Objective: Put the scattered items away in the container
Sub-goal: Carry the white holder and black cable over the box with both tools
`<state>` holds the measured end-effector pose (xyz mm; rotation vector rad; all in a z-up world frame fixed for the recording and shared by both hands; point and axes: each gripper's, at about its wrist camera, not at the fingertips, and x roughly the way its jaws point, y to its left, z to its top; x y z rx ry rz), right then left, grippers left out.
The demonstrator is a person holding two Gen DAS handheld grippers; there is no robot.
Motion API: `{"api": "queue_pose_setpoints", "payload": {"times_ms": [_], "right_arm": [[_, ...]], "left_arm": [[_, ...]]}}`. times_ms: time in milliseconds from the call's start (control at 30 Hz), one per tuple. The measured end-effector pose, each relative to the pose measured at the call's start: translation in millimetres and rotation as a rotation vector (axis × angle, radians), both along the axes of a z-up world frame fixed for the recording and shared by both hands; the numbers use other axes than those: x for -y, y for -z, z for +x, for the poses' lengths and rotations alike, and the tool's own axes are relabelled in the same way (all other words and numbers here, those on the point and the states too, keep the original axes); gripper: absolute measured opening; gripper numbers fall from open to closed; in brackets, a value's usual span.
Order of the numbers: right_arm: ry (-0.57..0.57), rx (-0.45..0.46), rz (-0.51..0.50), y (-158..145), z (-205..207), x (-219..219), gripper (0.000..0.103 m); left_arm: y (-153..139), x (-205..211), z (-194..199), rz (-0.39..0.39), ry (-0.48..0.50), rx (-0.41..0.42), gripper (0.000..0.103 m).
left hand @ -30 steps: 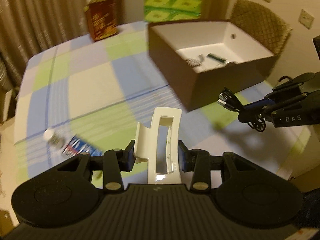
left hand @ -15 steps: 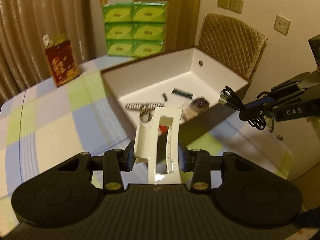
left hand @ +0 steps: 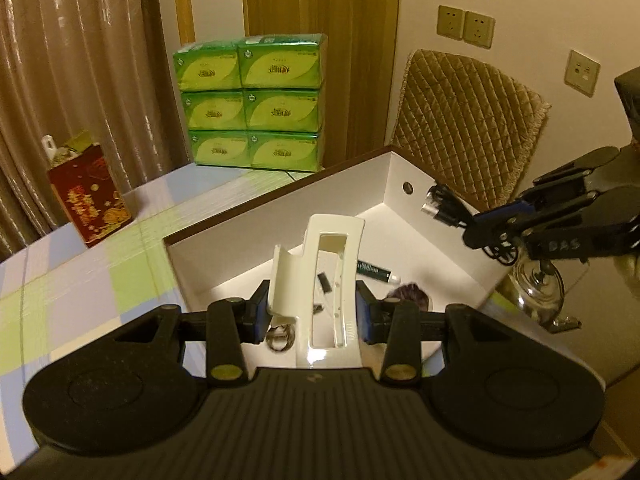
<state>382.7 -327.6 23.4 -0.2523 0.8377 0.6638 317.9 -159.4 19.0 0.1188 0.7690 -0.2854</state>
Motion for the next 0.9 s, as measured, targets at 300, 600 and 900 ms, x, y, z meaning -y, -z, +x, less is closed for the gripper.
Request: {"api": "queue_pose_setpoints", "payload": {"times_ms": [300,600,900], "right_arm": [[0.078,-0.094,-0.022,37.4,49.8,-2.1,0.012],[0.088,-0.105,-0.041,51.5,71.2,-0.1,0.012],[0.096,-0.132,-0.057,63.5,84.1,-1.8,0.012]], "left_arm": [[33.1,26.0,58.8,-0.037,-0.044,-0.106,0.036],[47.5,39.4,88.6,-0.057,-0.065,-0.146,0.036],[70.8,46.3,107.9,-0.080,-0.103,-0.207,0.036]]}}
